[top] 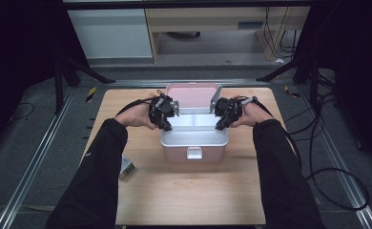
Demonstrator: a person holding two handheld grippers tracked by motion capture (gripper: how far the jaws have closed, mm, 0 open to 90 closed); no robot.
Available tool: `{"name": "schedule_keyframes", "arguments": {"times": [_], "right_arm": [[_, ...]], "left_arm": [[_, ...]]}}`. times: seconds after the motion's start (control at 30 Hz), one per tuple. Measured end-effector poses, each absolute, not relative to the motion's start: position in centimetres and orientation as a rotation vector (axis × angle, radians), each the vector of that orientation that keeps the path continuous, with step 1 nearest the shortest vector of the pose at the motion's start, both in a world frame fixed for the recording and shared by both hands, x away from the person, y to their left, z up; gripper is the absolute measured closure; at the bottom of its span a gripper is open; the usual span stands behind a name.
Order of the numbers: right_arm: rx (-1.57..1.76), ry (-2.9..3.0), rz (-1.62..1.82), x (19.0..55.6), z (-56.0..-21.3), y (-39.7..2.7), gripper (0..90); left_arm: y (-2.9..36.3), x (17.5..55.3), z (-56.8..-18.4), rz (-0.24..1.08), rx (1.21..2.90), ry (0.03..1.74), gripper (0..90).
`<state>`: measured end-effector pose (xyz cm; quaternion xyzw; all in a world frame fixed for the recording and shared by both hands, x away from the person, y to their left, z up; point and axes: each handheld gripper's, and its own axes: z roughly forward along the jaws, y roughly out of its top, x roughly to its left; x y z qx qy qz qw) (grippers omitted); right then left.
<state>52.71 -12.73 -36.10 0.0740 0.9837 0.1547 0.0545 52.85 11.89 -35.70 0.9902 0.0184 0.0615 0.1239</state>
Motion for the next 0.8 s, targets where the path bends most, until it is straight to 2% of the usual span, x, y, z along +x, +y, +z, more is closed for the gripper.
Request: {"name": "schedule_keyframes", "arguments": {"times": [0.23, 0.4, 0.8], "right_arm": [[0.170, 2.932, 0.494, 51.8, -34.9, -12.9, 87.7], [0.148, 2.891, 0.548, 50.6, -32.4, -13.2, 88.1], [0.081, 2.913, 0.576, 44.0, -28.2, -12.8, 88.6]], "left_arm": [[11.9, 52.4, -33.8, 0.229, 2.887, 0.039, 87.6], [12.3, 51.3, -31.7, 0.260, 2.855, 0.031, 87.7], [12.6, 43.4, -27.6, 0.266, 2.889, -0.014, 88.7]]}}
